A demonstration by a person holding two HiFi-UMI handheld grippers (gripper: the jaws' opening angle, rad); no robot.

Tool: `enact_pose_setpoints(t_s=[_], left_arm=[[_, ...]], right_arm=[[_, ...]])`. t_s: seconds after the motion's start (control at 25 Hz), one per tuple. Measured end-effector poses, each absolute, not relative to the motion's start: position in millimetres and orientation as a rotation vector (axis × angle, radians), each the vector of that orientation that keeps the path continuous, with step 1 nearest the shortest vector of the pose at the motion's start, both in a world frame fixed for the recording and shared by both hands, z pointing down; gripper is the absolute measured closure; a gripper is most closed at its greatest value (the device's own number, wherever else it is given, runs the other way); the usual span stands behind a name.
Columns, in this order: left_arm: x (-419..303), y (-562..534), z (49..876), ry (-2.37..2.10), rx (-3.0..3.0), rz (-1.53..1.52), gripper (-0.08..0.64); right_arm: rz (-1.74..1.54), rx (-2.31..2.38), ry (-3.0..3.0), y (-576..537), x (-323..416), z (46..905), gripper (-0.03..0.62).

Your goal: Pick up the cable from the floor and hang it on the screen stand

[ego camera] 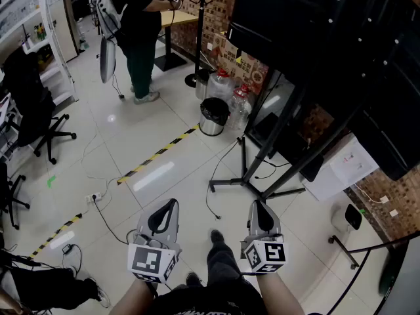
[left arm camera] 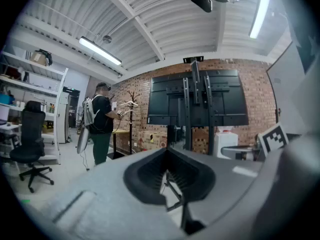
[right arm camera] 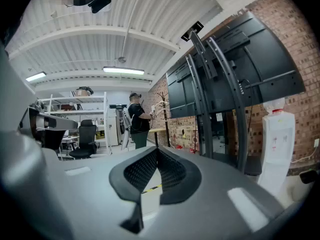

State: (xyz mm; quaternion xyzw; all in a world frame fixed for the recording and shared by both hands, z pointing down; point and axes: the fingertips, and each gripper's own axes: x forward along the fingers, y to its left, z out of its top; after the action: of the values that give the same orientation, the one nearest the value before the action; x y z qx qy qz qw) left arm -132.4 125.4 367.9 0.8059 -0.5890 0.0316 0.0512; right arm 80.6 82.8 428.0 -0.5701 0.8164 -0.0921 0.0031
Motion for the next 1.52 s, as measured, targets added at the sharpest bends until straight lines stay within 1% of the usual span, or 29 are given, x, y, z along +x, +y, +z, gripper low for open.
enact_pose_setpoints(t_s=[0.28, 0.44, 0.6, 0.76, 1.04, 1.36, 1.52], left_arm=[[-131.0, 20.5, 354.5, -1.946, 2.477, 0.057, 0.555], [-127.2, -38.3, 374.3, -1.932, 2.505, 0.161, 0.555], [-132.5, -80.2, 395.3, -1.951, 2.462, 0.178, 0.555], [-142.6, -86.7, 451.2, -1.907, 2.416, 0.231, 0.555], [-160.8, -89.3, 560.2, -1.883, 2.387, 0.211, 0.555], [-176.2, -72.4, 693.0, -1.868, 2.378, 0.242, 0.555], [-186.4, -73.9, 749.7, -1.849, 2.365, 0.239, 0.555]], right_arm=[[-0.256, -1.74, 2.6, -29.3, 93.1, 451.9, 0.586], [-0.184, -1.695, 2.669, -85.1, 91.1, 468.9, 0.586], [-0.15, -1.669, 2.738, -124.6, 86.3, 491.9, 0.586], [-0.175, -1.724, 2.772, -137.6, 87.7, 543.2, 0.586], [-0.138, -1.749, 2.813, -171.6, 89.0, 646.9, 0.584], [-0.172, -1.778, 2.919, -162.3, 68.8, 816.5, 0.584], [-0.232, -1.753, 2.973, -160.5, 52.8, 883.3, 0.566]])
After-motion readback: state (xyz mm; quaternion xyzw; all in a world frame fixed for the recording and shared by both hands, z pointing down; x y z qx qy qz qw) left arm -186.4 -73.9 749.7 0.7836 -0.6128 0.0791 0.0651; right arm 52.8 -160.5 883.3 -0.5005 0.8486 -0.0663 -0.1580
